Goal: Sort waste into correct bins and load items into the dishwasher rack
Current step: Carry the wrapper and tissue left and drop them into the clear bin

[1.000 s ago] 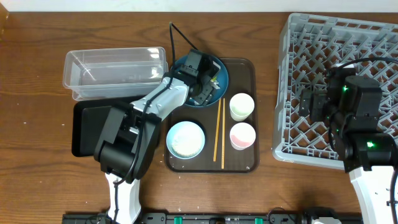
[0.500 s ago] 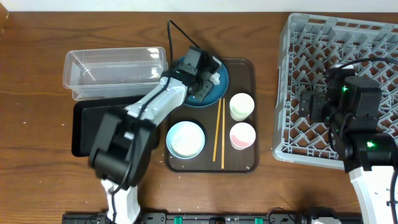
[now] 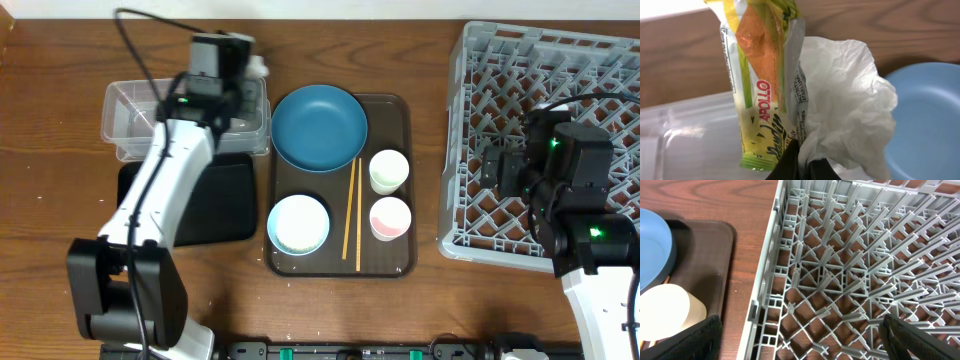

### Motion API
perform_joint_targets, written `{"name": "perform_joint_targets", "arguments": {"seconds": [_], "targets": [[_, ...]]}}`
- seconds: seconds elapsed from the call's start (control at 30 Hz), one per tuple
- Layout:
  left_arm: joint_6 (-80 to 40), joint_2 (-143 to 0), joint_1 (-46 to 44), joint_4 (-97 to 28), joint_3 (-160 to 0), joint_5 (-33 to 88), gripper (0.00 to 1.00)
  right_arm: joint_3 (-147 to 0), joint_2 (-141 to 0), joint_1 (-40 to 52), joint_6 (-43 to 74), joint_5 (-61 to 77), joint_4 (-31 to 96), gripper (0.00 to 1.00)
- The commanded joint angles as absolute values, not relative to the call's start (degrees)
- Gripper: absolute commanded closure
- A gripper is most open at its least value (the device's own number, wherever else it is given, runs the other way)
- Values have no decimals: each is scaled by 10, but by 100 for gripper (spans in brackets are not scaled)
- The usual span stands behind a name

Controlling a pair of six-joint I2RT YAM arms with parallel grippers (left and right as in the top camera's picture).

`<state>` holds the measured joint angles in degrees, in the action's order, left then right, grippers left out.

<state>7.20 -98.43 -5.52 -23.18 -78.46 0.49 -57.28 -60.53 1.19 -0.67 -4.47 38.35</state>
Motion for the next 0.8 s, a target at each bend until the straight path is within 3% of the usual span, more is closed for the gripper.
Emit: {"name": "perform_joint_targets", "arguments": {"seconds": [0.0, 0.17, 0.33, 0.37, 0.6, 0.77], "targets": [[46, -1006, -25, -236, -777, 41, 94, -584, -607, 3, -7, -41, 383, 1], [41, -1038, -7, -266, -772, 41, 91, -584, -607, 3, -7, -41, 384, 1], [42, -1031, -7, -270, -776, 41, 49, -584, -607, 3, -7, -41, 383, 1], [42, -1023, -7, -270, -776, 41, 46, -584, -607, 3, -7, -41, 383, 1], [35, -944, -21, -293, -776, 46, 43, -584, -607, 3, -7, -41, 380, 1], [1, -914, -61, -376, -776, 209, 43, -584, -607, 3, -7, -41, 380, 1]]}}
